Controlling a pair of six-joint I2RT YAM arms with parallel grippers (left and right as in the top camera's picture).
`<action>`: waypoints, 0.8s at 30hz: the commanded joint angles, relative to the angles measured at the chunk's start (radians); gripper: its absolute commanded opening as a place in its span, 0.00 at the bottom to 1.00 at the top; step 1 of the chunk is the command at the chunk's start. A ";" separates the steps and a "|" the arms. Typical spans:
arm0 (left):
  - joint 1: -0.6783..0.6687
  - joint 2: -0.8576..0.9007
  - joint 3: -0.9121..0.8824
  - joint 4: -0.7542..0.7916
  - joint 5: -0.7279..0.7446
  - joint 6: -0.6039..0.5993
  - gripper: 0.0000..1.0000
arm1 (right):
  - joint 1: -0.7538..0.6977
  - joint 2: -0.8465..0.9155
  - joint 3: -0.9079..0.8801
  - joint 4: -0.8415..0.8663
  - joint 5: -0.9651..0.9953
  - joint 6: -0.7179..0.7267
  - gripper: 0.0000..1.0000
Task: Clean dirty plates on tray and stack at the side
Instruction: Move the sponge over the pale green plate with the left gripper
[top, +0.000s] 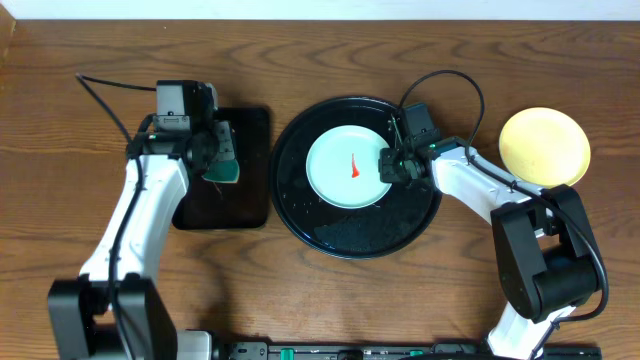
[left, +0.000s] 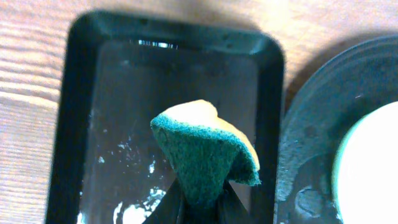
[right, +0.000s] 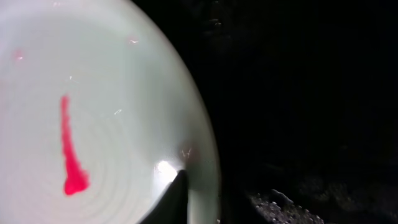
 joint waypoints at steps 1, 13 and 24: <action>-0.005 -0.084 -0.002 -0.002 0.006 -0.002 0.07 | 0.004 0.013 -0.009 0.004 -0.002 0.050 0.01; -0.235 -0.153 -0.002 0.068 0.005 -0.075 0.07 | 0.055 0.013 0.000 0.046 -0.088 0.124 0.01; -0.382 0.110 -0.002 0.293 0.064 -0.339 0.07 | 0.078 0.013 0.000 0.053 -0.095 0.163 0.01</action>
